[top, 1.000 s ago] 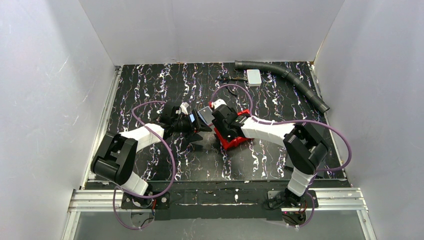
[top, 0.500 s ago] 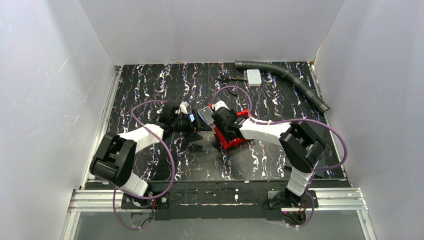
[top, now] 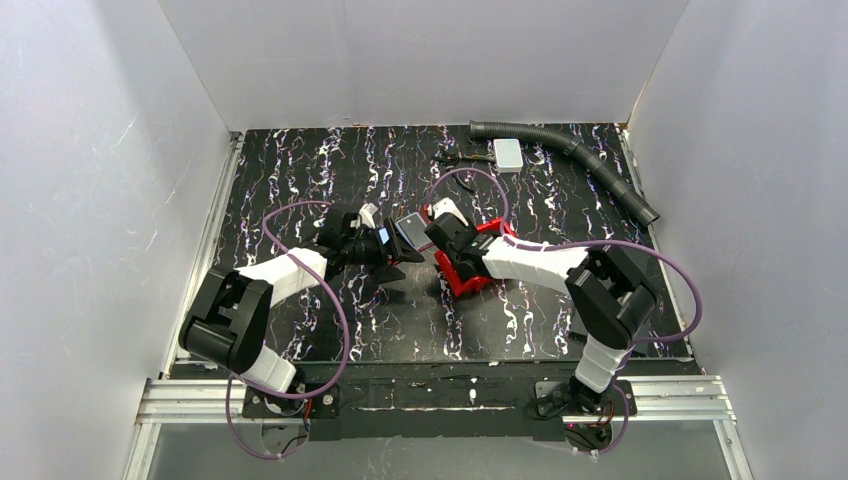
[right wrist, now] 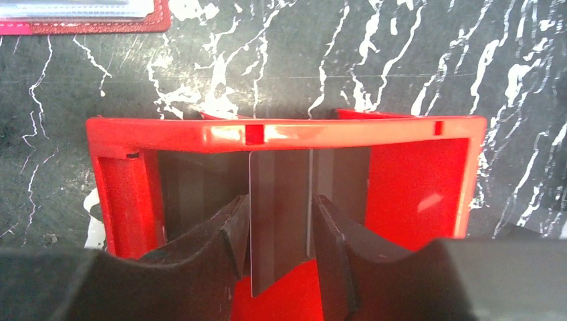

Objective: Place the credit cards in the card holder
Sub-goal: Pick up the credit card from the storage box.

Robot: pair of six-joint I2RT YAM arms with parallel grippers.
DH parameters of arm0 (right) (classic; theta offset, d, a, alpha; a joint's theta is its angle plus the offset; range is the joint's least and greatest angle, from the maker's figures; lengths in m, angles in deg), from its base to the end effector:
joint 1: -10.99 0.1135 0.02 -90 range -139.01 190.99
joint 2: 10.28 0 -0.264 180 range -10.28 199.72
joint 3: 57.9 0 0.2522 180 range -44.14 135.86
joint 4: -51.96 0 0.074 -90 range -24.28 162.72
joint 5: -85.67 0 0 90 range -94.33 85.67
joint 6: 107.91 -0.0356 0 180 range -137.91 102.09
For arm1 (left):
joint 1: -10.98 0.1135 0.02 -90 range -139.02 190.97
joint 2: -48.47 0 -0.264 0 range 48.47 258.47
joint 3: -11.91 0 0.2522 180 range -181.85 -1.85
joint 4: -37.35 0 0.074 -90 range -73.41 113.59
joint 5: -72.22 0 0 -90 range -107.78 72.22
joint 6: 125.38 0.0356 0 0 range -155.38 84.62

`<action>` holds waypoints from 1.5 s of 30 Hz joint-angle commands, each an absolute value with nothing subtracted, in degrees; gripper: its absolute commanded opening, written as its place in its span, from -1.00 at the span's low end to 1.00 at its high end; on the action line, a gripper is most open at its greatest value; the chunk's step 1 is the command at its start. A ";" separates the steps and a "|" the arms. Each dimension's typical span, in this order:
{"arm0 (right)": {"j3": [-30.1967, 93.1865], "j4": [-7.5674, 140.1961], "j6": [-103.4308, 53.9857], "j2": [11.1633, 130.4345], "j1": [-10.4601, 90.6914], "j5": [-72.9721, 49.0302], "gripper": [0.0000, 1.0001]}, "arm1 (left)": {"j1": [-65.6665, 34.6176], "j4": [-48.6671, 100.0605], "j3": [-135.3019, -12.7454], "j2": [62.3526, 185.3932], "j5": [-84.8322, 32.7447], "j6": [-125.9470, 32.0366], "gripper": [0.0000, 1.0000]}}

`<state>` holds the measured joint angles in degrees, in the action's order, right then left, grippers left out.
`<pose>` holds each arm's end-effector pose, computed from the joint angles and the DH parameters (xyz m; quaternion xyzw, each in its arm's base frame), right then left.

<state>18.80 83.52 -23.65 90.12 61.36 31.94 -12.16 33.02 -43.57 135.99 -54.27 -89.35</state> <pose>0.2440 0.2616 0.1874 -0.2584 0.8743 -0.1287 0.3901 0.2721 -0.1393 0.1826 -0.0891 0.8546 -0.4855 0.1609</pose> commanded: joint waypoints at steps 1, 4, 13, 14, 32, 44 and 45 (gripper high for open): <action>20.16 84.74 -22.97 86.24 61.35 35.80 -0.06 | -12.30 32.91 -43.33 133.53 -55.00 -88.29 0.54; 19.82 85.07 -23.04 86.45 61.35 36.30 -0.13 | -12.28 32.91 -43.50 133.58 -55.14 -88.24 0.54; 18.78 85.33 -24.04 87.26 61.04 37.27 -0.34 | -12.26 32.91 -43.68 133.46 -55.55 -88.20 0.54; 18.75 85.32 -24.12 87.28 60.96 37.14 -0.34 | -12.31 32.91 -43.70 133.46 -55.57 -88.22 0.54; 20.43 85.86 -22.45 86.48 59.94 35.33 -0.87 | -9.71 31.00 -43.84 130.28 -55.44 -87.14 0.56; 39.32 100.21 -22.48 76.74 57.69 26.05 -0.97 | -2.42 10.16 -57.96 133.20 -57.42 -76.00 0.64; 40.69 99.79 -22.03 77.27 56.44 22.19 -0.97 | -1.67 9.05 -59.14 134.21 -57.35 -75.38 0.64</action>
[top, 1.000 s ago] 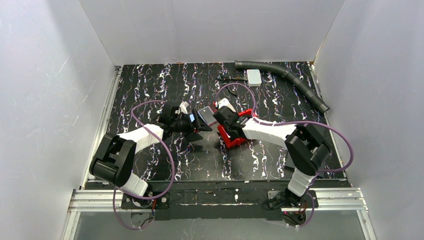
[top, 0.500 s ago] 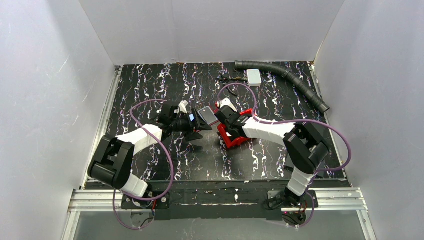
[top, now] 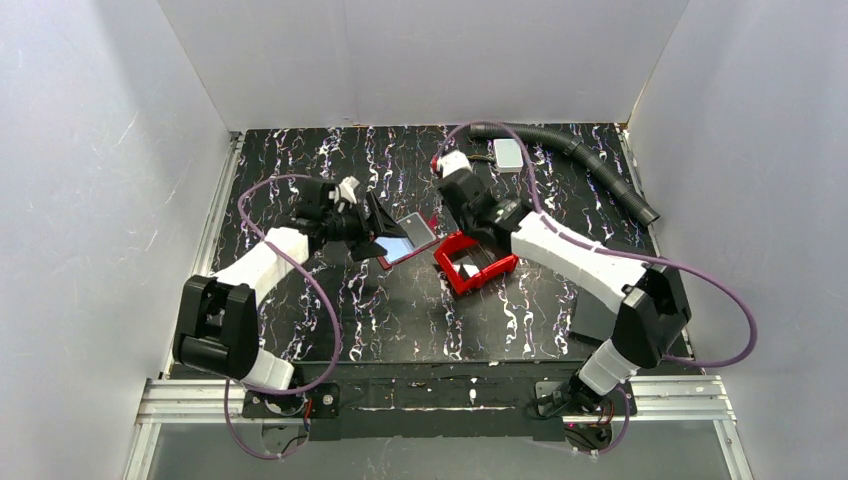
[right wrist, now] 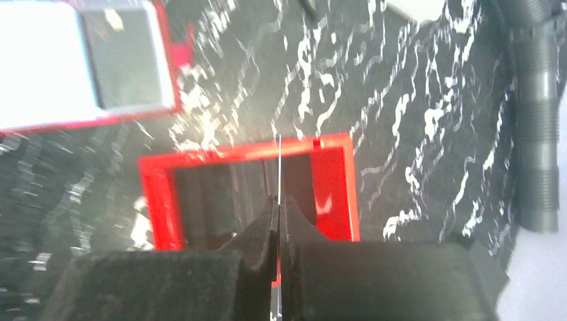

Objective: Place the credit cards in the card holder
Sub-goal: Pick up the credit card from the storage box, then insert the credit card into the card holder.

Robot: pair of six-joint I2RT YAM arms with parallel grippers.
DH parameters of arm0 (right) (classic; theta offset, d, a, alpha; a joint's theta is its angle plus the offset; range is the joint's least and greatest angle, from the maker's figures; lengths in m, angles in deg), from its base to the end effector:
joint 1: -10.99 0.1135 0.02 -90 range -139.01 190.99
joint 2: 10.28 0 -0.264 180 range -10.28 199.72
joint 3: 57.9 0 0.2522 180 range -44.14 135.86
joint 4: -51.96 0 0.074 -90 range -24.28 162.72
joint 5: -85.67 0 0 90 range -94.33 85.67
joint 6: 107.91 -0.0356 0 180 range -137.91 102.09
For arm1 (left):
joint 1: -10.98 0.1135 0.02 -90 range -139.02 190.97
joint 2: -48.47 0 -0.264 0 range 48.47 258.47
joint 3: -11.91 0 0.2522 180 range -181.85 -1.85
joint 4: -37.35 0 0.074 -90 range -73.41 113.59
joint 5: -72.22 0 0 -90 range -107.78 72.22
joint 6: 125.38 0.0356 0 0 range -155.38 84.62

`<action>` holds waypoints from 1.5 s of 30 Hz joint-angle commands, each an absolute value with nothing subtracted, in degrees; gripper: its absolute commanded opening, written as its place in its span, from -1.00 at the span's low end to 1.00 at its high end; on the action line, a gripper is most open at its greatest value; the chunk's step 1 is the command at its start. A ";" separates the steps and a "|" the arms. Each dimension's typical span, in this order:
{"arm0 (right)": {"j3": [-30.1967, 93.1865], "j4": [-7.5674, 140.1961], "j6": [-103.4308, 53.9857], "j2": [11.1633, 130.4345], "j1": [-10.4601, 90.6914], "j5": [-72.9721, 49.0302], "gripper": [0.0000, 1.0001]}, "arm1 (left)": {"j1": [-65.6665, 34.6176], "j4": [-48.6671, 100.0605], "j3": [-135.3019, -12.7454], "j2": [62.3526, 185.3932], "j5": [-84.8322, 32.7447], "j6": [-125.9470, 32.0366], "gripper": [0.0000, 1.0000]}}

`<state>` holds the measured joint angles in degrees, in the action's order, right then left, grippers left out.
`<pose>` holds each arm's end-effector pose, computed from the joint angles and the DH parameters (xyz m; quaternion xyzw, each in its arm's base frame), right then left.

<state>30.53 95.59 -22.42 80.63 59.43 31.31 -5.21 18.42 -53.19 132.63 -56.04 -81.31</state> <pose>0.2461 0.2463 0.2924 -0.2242 0.8617 -0.0955 0.4450 0.2933 -0.1081 0.2310 -0.0790 0.8576 -0.4660 0.2029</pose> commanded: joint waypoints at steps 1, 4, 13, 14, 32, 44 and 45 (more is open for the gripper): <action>41.12 97.44 -21.71 77.95 54.69 15.60 -0.97 | -1.04 8.44 -60.12 135.31 -57.50 -75.09 0.64; 44.00 90.05 -28.06 85.04 46.58 -11.28 -0.97 | 0.64 8.17 -62.65 140.04 -59.81 -75.68 0.57; 59.02 82.83 -38.93 111.73 42.15 -42.56 -0.97 | 1.22 4.89 -69.16 149.90 -57.55 -75.55 0.17; 60.41 82.38 -39.55 113.38 41.84 -44.02 -0.97 | 1.22 4.15 -70.17 151.19 -57.34 -75.19 0.17; 59.29 79.33 -38.74 120.36 41.14 -45.29 -0.97 | 1.22 -6.10 -78.09 162.00 -51.11 -70.05 -0.11; 59.59 78.39 -38.30 123.74 41.14 -47.25 -0.97 | 1.22 -9.45 -78.79 163.42 -47.94 -69.12 -0.31; 59.63 78.36 -38.30 123.95 41.14 -47.20 -0.97 | 1.22 -9.45 -78.74 163.43 -47.85 -69.12 -0.31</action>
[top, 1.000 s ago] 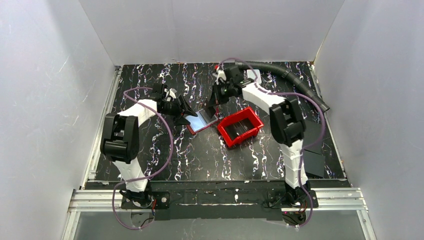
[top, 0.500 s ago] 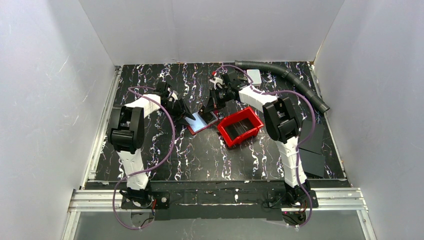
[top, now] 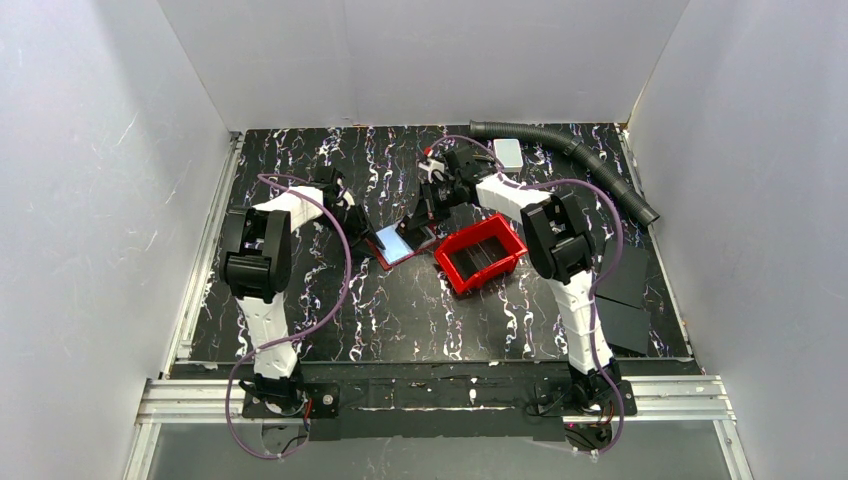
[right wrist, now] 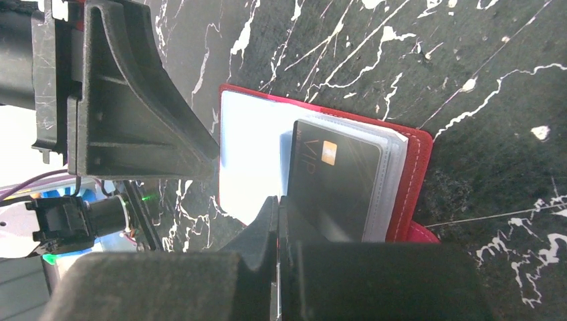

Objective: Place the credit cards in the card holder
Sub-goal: Insert the credit card into the card holder.

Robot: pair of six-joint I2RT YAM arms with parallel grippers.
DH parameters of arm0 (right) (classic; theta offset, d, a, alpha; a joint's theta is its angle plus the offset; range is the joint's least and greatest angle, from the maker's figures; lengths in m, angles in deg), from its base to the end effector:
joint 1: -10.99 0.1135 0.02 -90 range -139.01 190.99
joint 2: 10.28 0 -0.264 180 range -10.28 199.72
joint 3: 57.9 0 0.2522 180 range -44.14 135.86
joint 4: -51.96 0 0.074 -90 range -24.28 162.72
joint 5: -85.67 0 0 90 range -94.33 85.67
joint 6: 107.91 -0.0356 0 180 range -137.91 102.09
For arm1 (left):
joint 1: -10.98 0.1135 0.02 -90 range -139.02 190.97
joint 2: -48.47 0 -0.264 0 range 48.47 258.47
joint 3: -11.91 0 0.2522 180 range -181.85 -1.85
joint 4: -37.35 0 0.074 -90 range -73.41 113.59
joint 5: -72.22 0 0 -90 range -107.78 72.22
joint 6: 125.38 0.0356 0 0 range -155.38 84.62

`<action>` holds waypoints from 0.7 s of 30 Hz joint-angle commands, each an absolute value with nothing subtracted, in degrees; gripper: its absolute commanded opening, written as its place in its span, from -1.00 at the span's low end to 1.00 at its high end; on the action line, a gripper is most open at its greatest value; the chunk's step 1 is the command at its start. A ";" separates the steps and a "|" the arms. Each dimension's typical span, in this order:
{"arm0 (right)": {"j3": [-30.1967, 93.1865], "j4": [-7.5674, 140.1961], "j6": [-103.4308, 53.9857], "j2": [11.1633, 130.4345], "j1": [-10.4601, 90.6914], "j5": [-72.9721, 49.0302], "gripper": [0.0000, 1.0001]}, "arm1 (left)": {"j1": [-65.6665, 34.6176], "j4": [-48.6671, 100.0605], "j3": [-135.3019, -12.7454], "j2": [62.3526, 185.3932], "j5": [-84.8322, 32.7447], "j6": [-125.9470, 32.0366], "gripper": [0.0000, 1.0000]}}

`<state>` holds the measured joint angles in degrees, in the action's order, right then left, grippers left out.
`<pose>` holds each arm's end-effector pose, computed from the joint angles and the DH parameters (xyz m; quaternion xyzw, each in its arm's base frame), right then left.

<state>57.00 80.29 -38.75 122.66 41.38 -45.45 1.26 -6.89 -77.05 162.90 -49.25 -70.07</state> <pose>0.4274 0.2778 0.1557 -0.2024 0.8554 0.4444 0.1728 0.3843 -0.0847 0.1475 -0.1582 0.9354 -0.3112 0.0561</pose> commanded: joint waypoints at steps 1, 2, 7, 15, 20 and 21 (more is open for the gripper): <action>59.66 78.30 -38.30 124.29 41.14 -47.42 -0.97 | 1.22 -9.45 -78.71 163.38 -47.84 -69.13 -0.31; 59.66 78.24 -38.38 124.59 41.14 -47.60 -0.97 | 1.22 -9.45 -78.69 163.49 -47.84 -69.08 -0.31; 58.91 76.88 -38.68 125.12 41.14 -48.28 -0.97 | 1.19 -9.43 -78.88 164.18 -48.01 -68.79 -0.31; 58.42 72.88 -41.17 126.43 41.14 -50.32 -0.97 | 1.24 -9.54 -79.18 164.88 -47.74 -68.51 -0.35; 58.96 71.15 -42.37 127.61 41.22 -51.00 -0.97 | 1.21 -9.54 -78.99 164.77 -47.80 -68.33 -0.37; 59.12 70.94 -42.72 127.90 41.22 -51.09 -0.97 | 1.22 -9.54 -78.95 164.71 -47.80 -68.24 -0.37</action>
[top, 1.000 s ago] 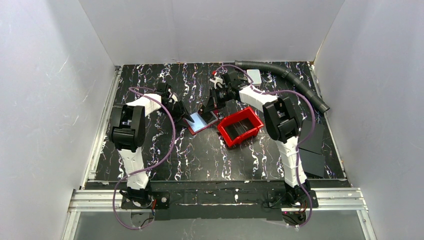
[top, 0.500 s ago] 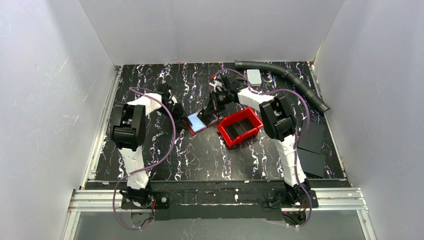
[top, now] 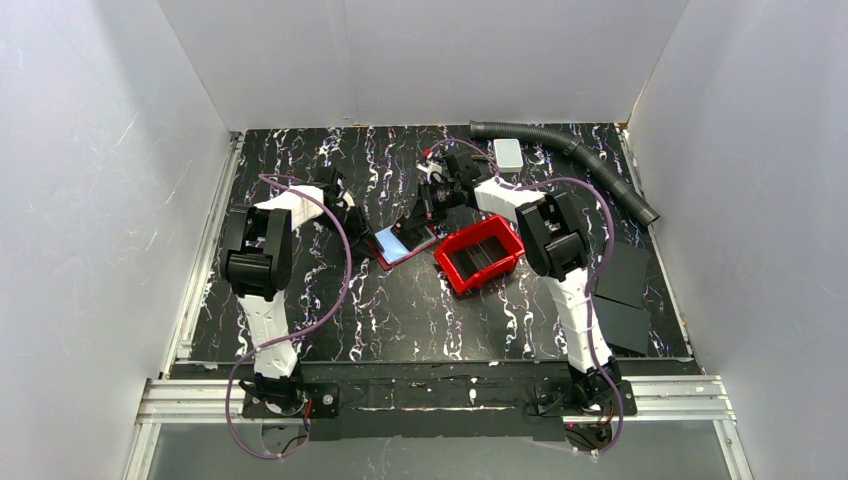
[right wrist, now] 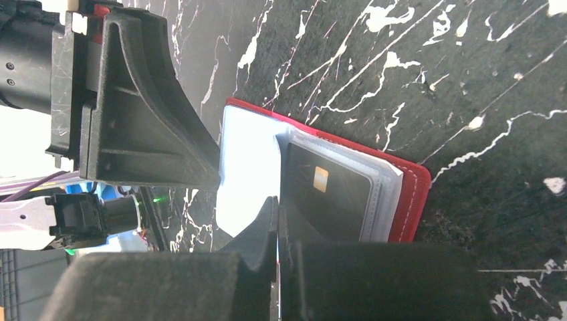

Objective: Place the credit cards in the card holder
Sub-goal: Insert the credit card into the card holder.

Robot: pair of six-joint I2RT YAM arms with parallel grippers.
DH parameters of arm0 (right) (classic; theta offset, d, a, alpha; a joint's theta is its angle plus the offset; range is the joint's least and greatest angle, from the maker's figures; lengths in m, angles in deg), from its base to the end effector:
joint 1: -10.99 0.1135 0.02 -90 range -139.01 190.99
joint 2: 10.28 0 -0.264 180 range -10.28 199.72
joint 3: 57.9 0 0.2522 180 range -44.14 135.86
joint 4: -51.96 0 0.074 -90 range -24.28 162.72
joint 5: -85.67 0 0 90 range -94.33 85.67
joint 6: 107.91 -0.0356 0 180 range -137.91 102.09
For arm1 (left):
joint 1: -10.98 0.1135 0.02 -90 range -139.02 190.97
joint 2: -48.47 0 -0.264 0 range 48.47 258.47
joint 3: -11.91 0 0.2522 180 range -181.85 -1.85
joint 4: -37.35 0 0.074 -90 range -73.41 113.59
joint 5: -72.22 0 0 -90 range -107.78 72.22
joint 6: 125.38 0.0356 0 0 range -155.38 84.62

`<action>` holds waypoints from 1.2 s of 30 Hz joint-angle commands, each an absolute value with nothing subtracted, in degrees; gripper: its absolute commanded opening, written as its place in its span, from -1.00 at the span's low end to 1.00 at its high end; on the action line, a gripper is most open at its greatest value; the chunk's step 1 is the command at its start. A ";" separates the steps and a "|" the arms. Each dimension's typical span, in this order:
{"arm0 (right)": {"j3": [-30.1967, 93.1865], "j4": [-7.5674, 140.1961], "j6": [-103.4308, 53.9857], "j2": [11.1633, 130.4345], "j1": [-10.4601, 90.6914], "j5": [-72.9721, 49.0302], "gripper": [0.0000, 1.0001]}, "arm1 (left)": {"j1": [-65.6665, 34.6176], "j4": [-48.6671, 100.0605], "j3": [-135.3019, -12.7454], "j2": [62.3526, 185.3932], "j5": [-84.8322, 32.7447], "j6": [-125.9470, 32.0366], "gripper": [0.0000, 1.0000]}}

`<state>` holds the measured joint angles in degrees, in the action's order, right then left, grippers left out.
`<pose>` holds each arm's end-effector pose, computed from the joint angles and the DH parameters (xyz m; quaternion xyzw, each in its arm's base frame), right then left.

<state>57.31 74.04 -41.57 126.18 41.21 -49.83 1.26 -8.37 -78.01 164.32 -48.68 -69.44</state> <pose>0.4352 0.2829 0.1361 -0.2014 0.8366 0.4820 0.1648 0.3861 -0.0847 0.1416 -0.1591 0.9391 -0.3013 0.0446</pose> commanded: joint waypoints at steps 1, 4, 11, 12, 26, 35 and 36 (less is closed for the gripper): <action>59.31 70.64 -42.93 128.10 41.22 -51.42 -0.97 | 1.22 -9.57 -78.89 164.66 -47.79 -68.25 -0.37; 59.21 69.68 -43.60 128.41 41.22 -51.64 -0.97 | 1.22 -9.58 -78.91 164.57 -47.84 -68.09 -0.37; 58.35 66.27 -45.86 129.11 41.31 -53.06 -0.97 | 1.22 -9.63 -78.86 164.59 -47.75 -67.98 -0.37; 58.10 64.80 -46.22 129.18 41.31 -53.10 -0.97 | 1.22 -9.62 -78.84 164.57 -47.74 -67.98 -0.37; 50.11 53.51 -56.64 127.03 41.31 -53.12 -0.97 | 1.12 -9.55 -78.81 164.27 -47.54 -67.91 -0.39; 54.28 70.21 -45.84 123.66 41.40 -45.11 -0.43 | 1.15 -8.80 -77.67 162.98 -47.56 -67.94 -0.41; 55.46 72.91 -44.00 123.44 41.48 -44.09 -0.38 | 1.13 -8.71 -77.51 162.79 -47.58 -67.92 -0.41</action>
